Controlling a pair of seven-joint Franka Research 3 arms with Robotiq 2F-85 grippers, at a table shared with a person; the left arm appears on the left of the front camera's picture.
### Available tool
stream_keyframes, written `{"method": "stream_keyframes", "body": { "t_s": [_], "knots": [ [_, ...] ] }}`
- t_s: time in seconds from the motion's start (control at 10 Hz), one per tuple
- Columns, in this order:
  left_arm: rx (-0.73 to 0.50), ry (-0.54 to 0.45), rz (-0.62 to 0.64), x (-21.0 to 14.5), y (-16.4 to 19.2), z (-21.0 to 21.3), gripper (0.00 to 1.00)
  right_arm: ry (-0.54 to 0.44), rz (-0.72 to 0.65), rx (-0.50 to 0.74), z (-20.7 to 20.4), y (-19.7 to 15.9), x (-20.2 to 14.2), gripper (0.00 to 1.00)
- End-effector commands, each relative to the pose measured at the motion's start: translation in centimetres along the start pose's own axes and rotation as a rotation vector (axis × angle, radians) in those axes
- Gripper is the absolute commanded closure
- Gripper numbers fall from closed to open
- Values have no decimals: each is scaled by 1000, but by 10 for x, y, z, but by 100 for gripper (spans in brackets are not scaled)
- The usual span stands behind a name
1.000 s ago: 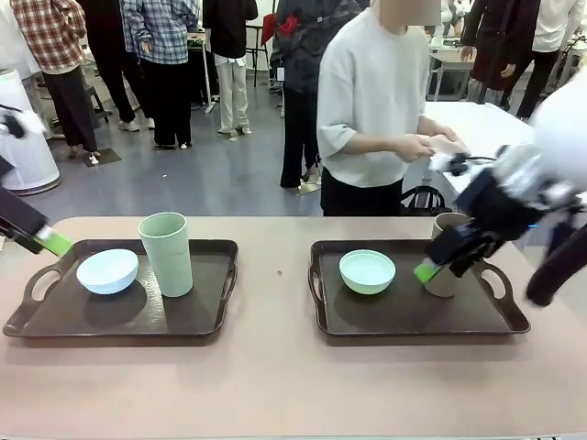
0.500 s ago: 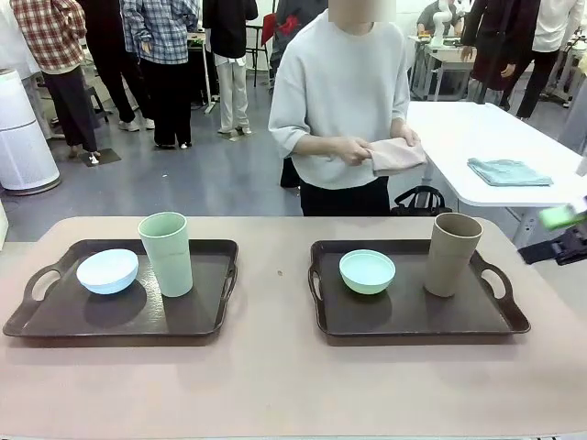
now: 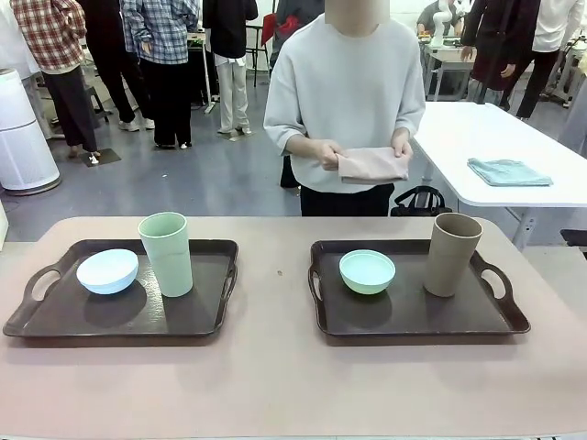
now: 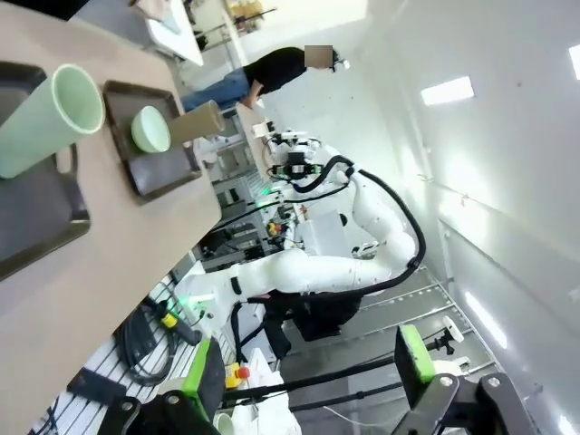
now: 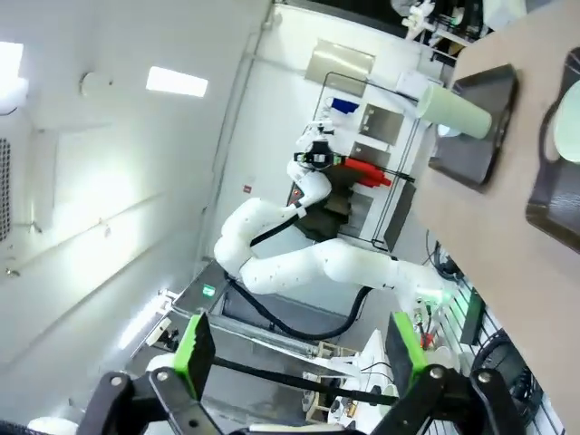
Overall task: Set up a tray with a mat and arrange the tableware.
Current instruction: Pick up the Picnic Bowl and Reusable plastic cup from the Handle tray in front of the human's position and hold them in the air.
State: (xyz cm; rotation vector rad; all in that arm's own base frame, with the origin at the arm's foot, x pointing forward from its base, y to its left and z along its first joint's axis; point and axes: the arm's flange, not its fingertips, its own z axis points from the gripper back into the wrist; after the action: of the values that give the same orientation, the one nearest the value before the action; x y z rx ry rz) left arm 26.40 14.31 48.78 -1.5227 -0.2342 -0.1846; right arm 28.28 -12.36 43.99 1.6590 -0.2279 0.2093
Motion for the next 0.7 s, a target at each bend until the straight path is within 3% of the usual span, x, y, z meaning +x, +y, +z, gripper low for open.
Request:
{"method": "stream_keyframes", "body": {
  "t_s": [0.0,0.2,0.3,0.6],
  "knots": [
    [101,14,-5,-2,-3,11,0,13,-8,-58,-3,10,0,0],
    [147,36,-33,-2,-1,8,0,66,5,-91,-7,15,0,0],
    [82,8,17,0,-2,10,0,1,-7,-53,2,4,2,0],
    [82,8,17,0,-2,10,0,1,-7,-53,2,4,2,0]
  ]
}}
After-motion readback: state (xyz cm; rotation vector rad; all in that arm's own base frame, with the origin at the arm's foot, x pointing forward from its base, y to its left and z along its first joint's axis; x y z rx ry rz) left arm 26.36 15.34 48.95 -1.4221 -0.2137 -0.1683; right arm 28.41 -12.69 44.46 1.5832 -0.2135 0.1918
